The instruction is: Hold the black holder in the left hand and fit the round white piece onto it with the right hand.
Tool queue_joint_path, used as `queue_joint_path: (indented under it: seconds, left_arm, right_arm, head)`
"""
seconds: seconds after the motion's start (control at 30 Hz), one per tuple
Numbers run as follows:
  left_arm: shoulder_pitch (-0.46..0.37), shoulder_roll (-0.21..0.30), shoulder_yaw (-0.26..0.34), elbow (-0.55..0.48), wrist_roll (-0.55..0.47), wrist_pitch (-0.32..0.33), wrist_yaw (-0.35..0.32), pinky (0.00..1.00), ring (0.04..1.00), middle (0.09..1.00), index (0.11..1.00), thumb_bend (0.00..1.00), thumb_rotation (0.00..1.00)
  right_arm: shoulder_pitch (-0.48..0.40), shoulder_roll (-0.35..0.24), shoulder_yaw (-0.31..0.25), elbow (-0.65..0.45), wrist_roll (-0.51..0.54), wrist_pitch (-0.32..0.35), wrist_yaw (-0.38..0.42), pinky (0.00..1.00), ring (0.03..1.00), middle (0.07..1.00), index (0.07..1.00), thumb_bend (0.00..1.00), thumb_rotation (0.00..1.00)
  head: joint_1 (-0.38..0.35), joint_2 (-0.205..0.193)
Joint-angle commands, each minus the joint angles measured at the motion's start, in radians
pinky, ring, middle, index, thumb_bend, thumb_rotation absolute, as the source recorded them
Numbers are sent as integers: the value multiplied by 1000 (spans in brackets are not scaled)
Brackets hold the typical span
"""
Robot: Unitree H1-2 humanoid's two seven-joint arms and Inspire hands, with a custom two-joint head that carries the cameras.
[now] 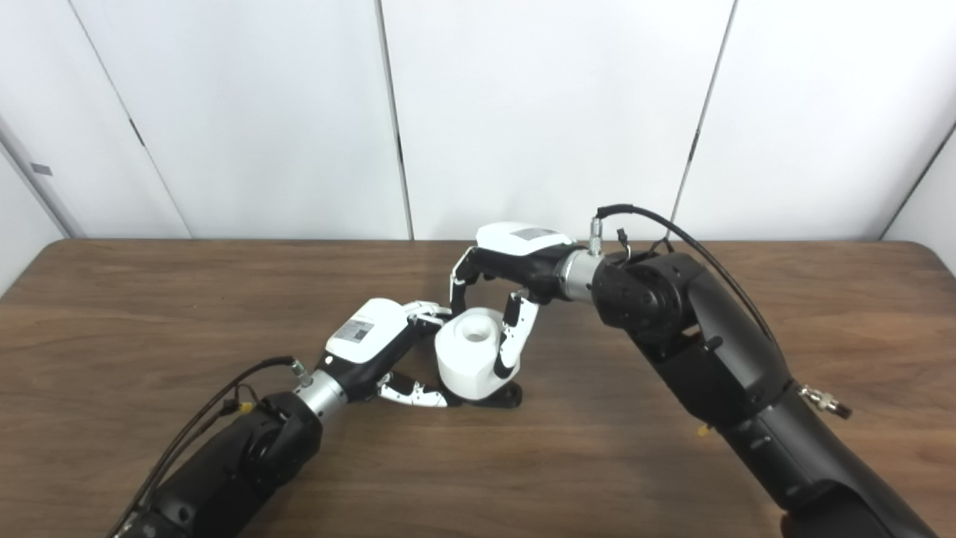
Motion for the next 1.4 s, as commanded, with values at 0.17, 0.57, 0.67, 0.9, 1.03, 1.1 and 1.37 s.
queue_joint_path:
  seconds: [0.17, 0.57, 0.67, 0.9, 1.03, 1.1, 1.37]
  left_arm:
    - [47, 10, -40, 44, 21, 36, -128, 682, 839, 809, 485, 521, 78]
    - [43, 9, -42, 52, 25, 27, -119, 674, 835, 803, 485, 522, 76]
    - [42, 10, -41, 52, 19, 22, -123, 664, 832, 800, 484, 522, 75]
    - [38, 13, -47, 56, 24, 19, -123, 667, 835, 805, 484, 522, 76]
    - [37, 14, -48, 57, 17, 19, -130, 667, 836, 807, 484, 522, 76]
    - [37, 15, -48, 57, 15, 18, -131, 670, 838, 808, 484, 522, 75]
    - [36, 16, -48, 59, 13, 17, -133, 666, 836, 809, 484, 522, 75]
  right_arm:
    - [-15, -13, -12, -3, -2, -20, -15, 797, 818, 743, 480, 521, 129]
    - [-7, -22, -13, 8, 2, -60, -26, 744, 803, 752, 494, 523, 139]
    - [-7, -25, -22, 3, 14, -57, -20, 719, 806, 777, 706, 839, 132]
    - [-6, -33, -37, 0, 35, -58, -8, 724, 819, 809, 796, 907, 123]
    - [-5, -36, -38, -9, 33, -48, -2, 733, 828, 825, 811, 906, 133]
    - [-6, -36, -39, -11, 33, -42, 2, 740, 833, 831, 816, 904, 135]
    - [-12, -39, -47, -22, 29, -31, 12, 752, 850, 863, 862, 917, 142]
  head:
    - [-1, 2]
    - [-1, 1]
    - [-2, 1]
    - [-3, 0]
    - [-2, -1]
    - [-3, -1]
    - [-5, -2]
